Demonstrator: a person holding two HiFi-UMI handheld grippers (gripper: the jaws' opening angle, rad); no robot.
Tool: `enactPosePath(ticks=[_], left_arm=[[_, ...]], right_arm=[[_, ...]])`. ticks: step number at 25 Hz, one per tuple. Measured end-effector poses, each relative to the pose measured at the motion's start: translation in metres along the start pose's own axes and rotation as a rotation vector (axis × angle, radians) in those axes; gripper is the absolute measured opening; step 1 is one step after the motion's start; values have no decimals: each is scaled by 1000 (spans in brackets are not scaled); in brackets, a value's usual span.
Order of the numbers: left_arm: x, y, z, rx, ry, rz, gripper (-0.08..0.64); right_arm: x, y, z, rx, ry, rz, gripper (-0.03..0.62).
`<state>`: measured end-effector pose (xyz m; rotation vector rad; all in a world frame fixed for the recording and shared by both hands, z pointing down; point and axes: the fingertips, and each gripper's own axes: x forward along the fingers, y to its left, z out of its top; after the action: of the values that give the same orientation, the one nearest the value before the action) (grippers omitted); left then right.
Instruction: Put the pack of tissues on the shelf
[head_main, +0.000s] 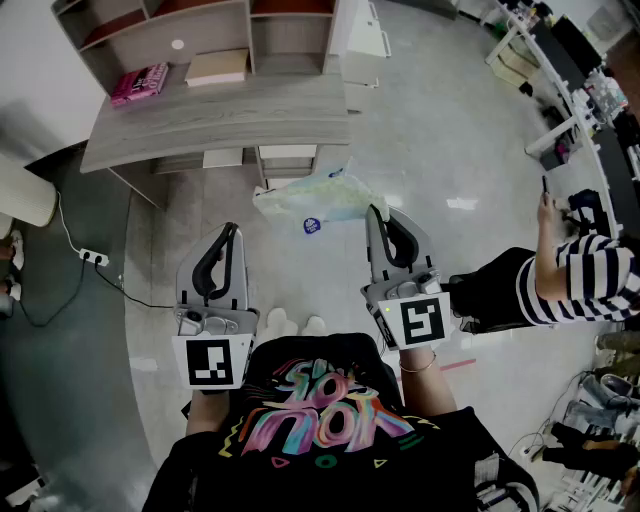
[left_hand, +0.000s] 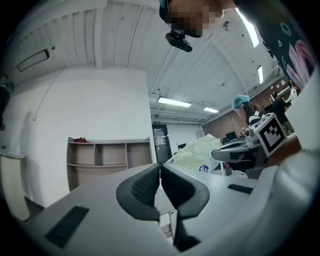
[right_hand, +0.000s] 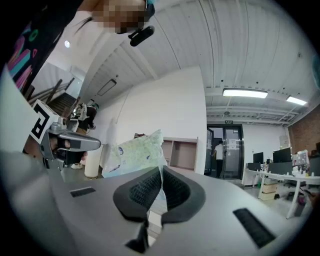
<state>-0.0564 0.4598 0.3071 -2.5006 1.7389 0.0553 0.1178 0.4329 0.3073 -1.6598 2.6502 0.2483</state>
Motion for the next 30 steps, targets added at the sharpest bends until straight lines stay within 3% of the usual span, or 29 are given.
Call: enactPosePath(ticks=[10,14,21,26,30], left_arm=[[-13,6,-4,-1,-4,9,30],[-4,38,-14,-6,19,-2,29],[-10,40,-1,3,27,-40,29],[16,99,-39,-22,42,-63,29],[30,108,-45,-21,49,-59,29]], right_arm=[[-7,3,-3,25,-3,-38,17],[17,14,-13,13,50,-59,17],[10,18,9,18,14,-97,18],[59,41,-34,11,77,-124,17],[75,38,-44,9,84,-114,18]])
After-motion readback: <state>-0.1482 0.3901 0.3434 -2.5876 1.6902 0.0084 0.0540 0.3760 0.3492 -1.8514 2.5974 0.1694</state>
